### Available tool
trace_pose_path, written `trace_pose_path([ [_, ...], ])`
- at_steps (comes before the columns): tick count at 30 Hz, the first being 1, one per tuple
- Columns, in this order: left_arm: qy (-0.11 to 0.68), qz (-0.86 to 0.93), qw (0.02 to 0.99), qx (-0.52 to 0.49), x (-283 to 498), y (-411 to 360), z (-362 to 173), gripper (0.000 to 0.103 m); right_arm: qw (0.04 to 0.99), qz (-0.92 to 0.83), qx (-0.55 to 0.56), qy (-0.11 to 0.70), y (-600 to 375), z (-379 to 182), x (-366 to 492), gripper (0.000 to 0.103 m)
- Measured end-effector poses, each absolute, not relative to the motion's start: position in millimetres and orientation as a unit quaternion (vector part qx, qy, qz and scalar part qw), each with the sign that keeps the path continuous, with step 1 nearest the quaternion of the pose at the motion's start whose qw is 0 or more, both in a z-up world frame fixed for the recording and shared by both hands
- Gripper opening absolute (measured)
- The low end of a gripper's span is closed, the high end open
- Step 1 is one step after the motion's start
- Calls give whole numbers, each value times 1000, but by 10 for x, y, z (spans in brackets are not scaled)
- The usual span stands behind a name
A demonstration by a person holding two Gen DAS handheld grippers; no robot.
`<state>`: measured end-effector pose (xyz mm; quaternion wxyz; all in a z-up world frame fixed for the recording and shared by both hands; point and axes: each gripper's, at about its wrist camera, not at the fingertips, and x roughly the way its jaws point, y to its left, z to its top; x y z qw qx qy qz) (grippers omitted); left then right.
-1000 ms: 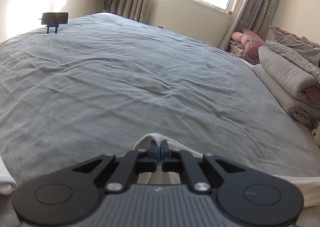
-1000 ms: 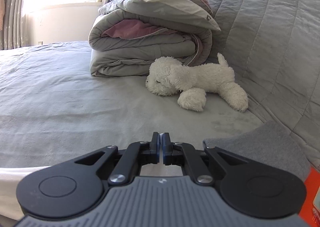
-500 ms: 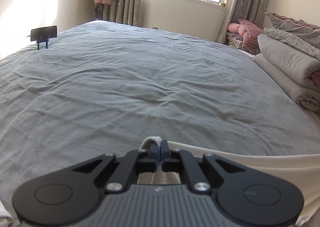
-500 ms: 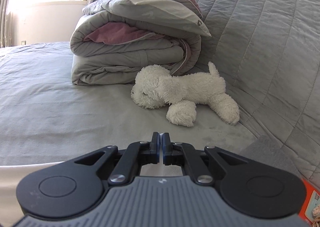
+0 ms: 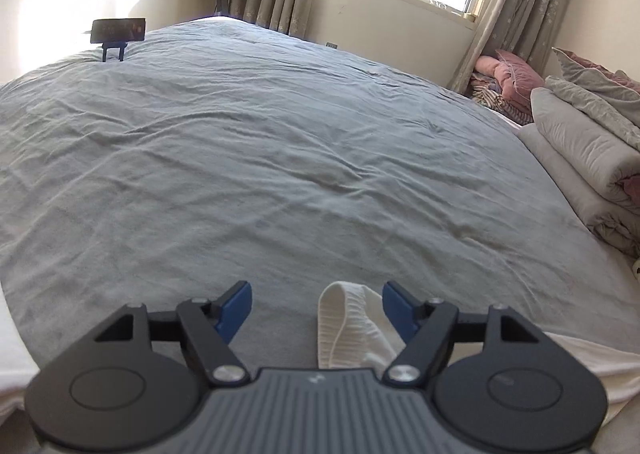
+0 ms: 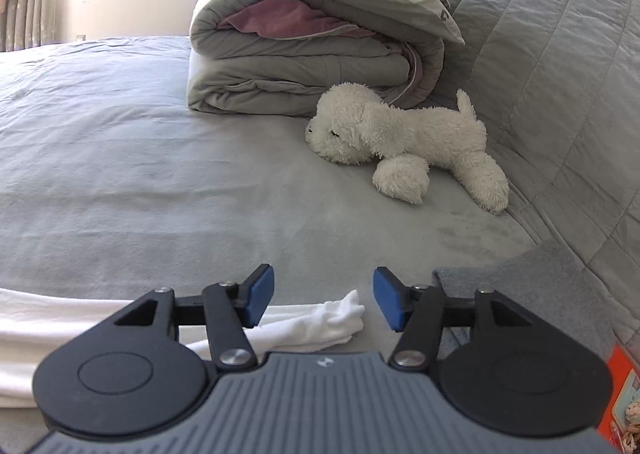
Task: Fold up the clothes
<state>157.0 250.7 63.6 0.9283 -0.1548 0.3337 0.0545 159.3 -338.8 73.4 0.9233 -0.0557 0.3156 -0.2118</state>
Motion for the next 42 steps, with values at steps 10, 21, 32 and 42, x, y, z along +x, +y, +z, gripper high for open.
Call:
trace_pose_path([
  [10, 406, 60, 874, -261, 586, 2495, 658, 74, 939, -168, 67, 294, -3391, 1194, 573, 59],
  [21, 421, 43, 831, -362, 241, 2525, 223, 78, 908, -139, 153, 364, -3517, 802, -123, 59],
  [32, 388, 50, 843, -368, 306, 2522, 307, 6, 906, -23, 105, 410, -3258, 612, -126, 34],
  [42, 315, 48, 863, -393, 164, 2821, 658, 5, 958, -77, 68, 266, -3210, 1037, -338, 2],
])
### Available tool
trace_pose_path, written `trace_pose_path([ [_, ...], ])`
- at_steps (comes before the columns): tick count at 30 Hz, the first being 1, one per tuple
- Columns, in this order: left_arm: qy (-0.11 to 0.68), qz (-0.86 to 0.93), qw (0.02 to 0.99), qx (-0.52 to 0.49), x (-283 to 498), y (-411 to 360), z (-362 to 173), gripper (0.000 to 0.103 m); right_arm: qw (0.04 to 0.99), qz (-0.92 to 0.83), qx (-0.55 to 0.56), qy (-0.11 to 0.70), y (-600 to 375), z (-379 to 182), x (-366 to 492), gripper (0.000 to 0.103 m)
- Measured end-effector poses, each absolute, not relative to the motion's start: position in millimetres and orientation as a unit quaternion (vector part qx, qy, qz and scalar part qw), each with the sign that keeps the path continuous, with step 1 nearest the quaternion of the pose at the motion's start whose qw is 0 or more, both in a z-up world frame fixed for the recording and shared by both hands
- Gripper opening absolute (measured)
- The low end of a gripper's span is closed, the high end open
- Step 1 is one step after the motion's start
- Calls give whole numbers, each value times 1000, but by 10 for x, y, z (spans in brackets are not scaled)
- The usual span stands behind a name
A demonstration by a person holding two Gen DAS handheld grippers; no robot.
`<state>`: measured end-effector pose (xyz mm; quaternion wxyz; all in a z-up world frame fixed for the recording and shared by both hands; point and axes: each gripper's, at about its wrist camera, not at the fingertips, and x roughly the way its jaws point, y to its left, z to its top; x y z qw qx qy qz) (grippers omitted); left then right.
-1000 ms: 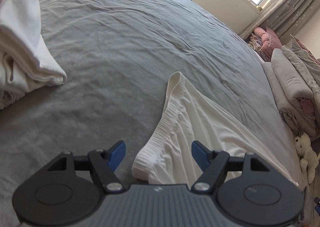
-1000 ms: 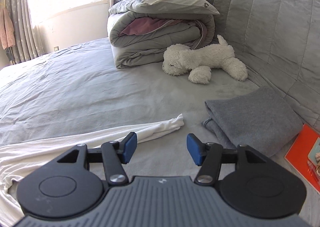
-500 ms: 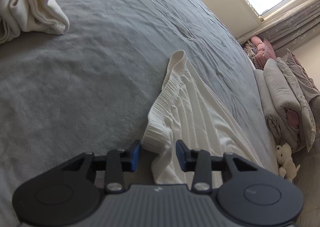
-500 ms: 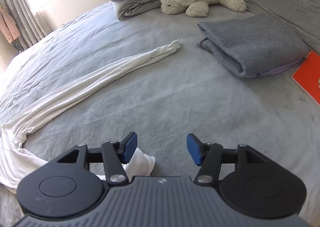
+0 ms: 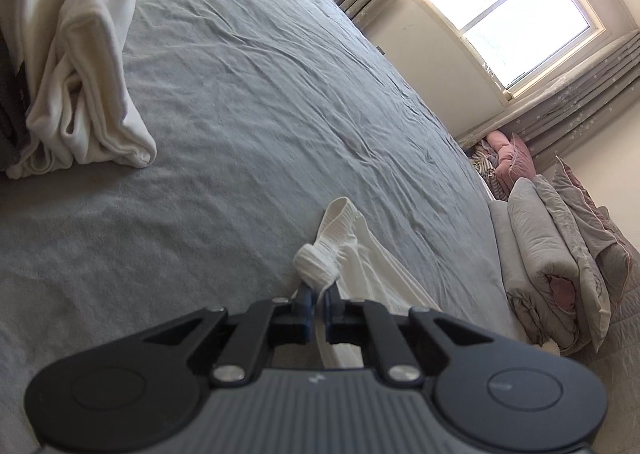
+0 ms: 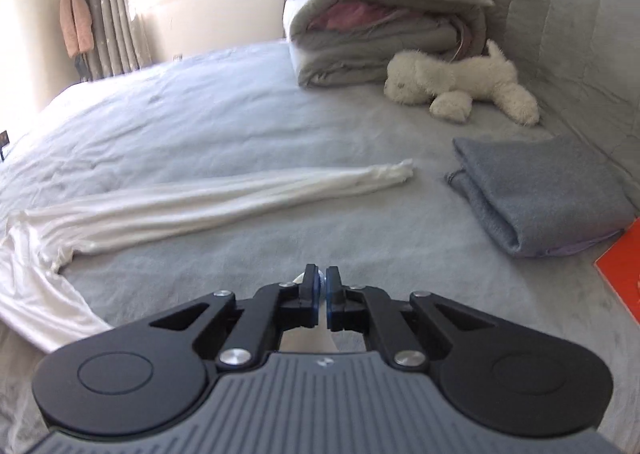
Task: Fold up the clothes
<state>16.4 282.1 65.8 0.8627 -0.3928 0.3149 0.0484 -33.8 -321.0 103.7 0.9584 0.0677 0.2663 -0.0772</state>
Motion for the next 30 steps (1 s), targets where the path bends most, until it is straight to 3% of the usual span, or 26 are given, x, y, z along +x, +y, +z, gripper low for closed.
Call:
trace_pose_path([
  [2, 299, 44, 869, -391, 121, 2833, 723, 5, 978, -104, 91, 158, -3223, 1351, -600, 0],
  [4, 300, 46, 871, -386, 100, 2850, 737, 5, 980, -113, 127, 106, -3294, 1550, -821, 0],
  [7, 313, 50, 868, -383, 86, 2882, 709, 5, 971, -124, 144, 148, -3365, 1397, -843, 0],
  [10, 326, 54, 864, -380, 76, 2899, 665, 5, 943, -125, 134, 276, -3422, 973, -479, 0],
  [11, 329, 56, 864, -376, 75, 2894, 654, 5, 934, -137, 139, 299, -3434, 902, -380, 2],
  [12, 331, 56, 865, -374, 81, 2884, 649, 5, 926, -146, 144, 318, -3449, 836, -285, 14],
  [15, 334, 58, 866, -368, 102, 2851, 634, 5, 915, -131, 185, 334, -3515, 736, -66, 15],
  [17, 338, 59, 866, -365, 114, 2835, 617, 5, 903, -121, 214, 353, -3532, 630, 87, 23],
  [18, 340, 59, 865, -363, 121, 2829, 610, 5, 895, -120, 227, 364, -3537, 570, 165, 41],
  [19, 341, 60, 865, -362, 123, 2830, 604, 5, 888, -126, 237, 373, -3556, 513, 250, 49],
  [30, 354, 64, 865, -351, 193, 2816, 578, 5, 900, -119, 219, 357, -3506, 508, 951, 49],
])
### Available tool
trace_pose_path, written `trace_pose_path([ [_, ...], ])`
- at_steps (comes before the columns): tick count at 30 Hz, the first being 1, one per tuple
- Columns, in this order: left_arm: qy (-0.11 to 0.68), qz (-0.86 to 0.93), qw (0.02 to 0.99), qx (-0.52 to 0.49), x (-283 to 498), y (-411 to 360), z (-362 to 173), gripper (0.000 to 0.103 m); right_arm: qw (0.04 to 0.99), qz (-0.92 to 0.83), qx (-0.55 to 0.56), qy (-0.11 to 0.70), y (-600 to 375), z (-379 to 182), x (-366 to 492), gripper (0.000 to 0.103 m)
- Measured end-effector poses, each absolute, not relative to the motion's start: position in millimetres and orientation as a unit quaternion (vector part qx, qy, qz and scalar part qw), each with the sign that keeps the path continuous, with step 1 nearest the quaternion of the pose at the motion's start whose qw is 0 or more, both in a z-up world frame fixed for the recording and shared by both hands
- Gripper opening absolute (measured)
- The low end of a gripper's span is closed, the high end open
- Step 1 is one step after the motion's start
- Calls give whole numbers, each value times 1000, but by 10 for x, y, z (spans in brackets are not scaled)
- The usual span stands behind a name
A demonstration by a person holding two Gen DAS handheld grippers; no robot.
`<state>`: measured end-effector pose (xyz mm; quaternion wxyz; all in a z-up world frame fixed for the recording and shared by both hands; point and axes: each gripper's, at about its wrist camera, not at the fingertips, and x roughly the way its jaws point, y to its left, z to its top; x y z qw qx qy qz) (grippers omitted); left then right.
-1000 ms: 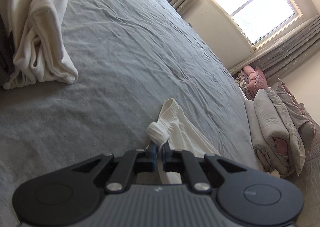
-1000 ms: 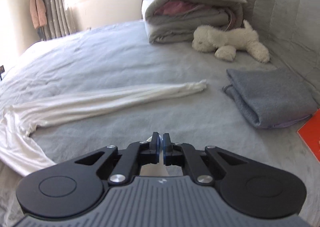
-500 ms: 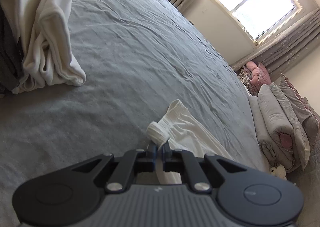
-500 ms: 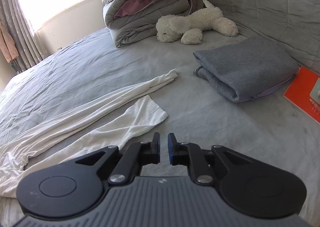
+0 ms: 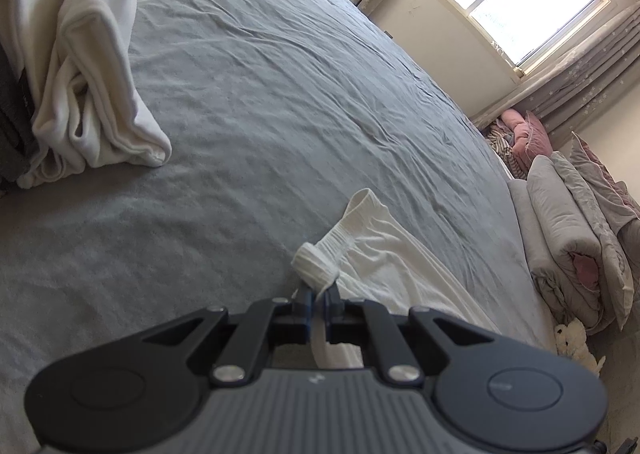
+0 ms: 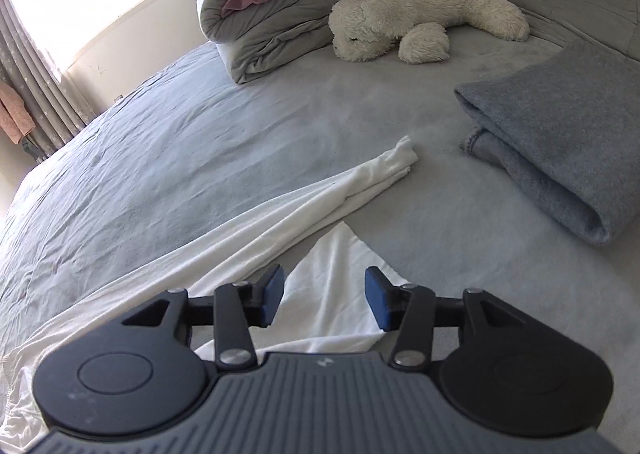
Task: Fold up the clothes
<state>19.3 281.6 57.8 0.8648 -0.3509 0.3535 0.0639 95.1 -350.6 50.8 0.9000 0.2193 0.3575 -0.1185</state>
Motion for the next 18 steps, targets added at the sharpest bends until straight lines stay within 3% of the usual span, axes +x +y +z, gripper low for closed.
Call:
trace_pose_path([
  [7, 367, 70, 864, -337, 307, 2790, 509, 5, 886, -142, 164, 409, -3307, 172, 1430, 47],
  [8, 369, 71, 864, -335, 321, 2793, 501, 5, 888, -154, 132, 414, -3246, 135, 1446, 42],
  [10, 371, 73, 864, -333, 342, 2811, 492, 5, 890, -173, 73, 416, -3148, 104, 1437, 2],
  [13, 368, 74, 863, -337, 356, 2862, 523, 5, 908, -172, 112, 365, -3263, 259, 1264, 3],
  [18, 343, 63, 870, -349, 287, 2903, 626, 5, 947, -169, 179, 205, -3461, 982, 762, 2],
])
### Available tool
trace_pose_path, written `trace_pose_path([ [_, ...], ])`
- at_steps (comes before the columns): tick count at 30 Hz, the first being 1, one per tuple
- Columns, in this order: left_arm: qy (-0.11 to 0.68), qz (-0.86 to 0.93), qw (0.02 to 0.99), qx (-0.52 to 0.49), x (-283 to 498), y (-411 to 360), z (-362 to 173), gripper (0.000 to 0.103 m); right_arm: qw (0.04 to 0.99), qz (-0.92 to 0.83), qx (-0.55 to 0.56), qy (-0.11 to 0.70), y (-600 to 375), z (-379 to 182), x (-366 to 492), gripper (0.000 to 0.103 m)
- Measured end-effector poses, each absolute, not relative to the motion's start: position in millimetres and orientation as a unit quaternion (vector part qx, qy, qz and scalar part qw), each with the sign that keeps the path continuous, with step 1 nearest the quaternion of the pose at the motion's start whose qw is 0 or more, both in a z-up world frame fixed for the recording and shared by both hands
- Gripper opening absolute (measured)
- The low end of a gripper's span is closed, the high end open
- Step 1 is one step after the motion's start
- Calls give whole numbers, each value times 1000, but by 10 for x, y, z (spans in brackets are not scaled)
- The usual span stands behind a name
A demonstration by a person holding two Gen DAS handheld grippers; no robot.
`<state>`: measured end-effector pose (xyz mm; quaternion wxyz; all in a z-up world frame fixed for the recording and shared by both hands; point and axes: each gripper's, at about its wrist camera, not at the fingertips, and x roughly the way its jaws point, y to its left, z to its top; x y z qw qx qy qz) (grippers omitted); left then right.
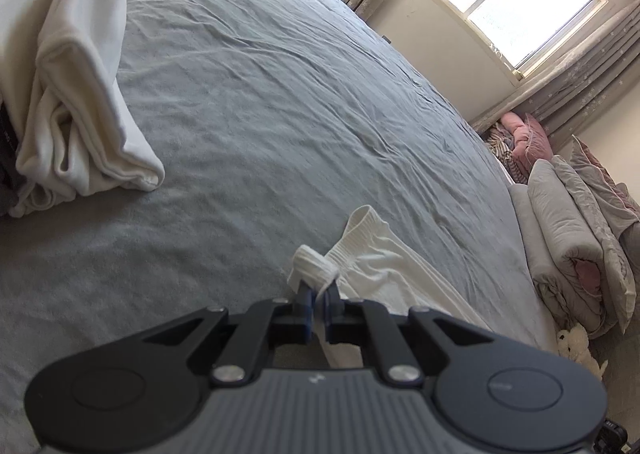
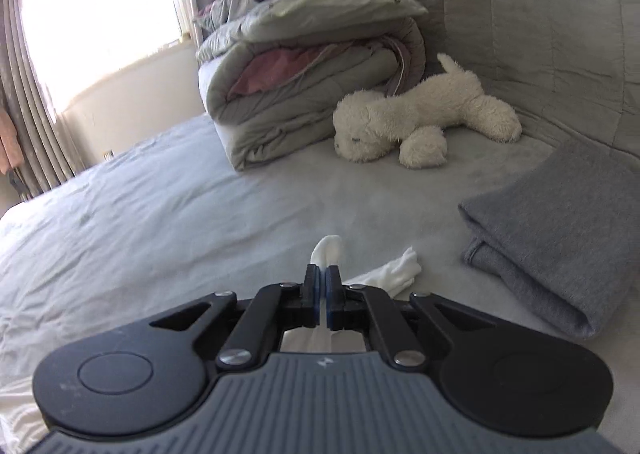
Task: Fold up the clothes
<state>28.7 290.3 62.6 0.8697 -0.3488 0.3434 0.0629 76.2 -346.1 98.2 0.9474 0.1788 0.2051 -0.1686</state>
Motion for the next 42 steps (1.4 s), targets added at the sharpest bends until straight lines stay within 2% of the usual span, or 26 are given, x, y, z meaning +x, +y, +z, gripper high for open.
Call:
trace_pose_path([
  [4, 344, 58, 866, -358, 246, 2898, 628, 5, 962, -135, 219, 86, -3558, 1484, 231, 2],
  [6, 339, 53, 868, -359, 222, 2885, 656, 5, 967, -130, 210, 61, -3572, 1619, 15, 2],
  [16, 351, 36, 868, -350, 95, 2743, 631, 5, 920, -163, 315, 169, -4042, 1218, -211, 2],
  [22, 311, 31, 876, -369, 217, 2799, 780, 5, 911, -145, 336, 189, -4019, 1174, 146, 2],
  [25, 279, 31, 880, -382, 323, 2831, 868, 5, 917, -106, 353, 154, -3967, 1487, 314, 2],
  [29, 280, 25, 873, -399, 292, 2839, 856, 5, 940, -33, 339, 32, -3846, 2192, 28, 2],
  [31, 285, 25, 872, -398, 186, 2841, 856, 5, 945, -22, 325, 14, -3800, 2280, -195, 2],
  [33, 297, 35, 874, -383, 58, 2832, 854, 5, 947, -27, 319, 26, -3831, 2131, -461, 2],
  [36, 338, 42, 874, -346, -59, 2765, 765, 5, 933, -71, 343, 87, -4025, 1586, -686, 2],
  [40, 377, 45, 872, -309, -171, 2702, 624, 5, 868, -149, 407, 242, -4325, 799, -678, 3],
  [42, 387, 45, 872, -298, -204, 2692, 578, 5, 856, -174, 393, 287, -4324, 625, -650, 3],
])
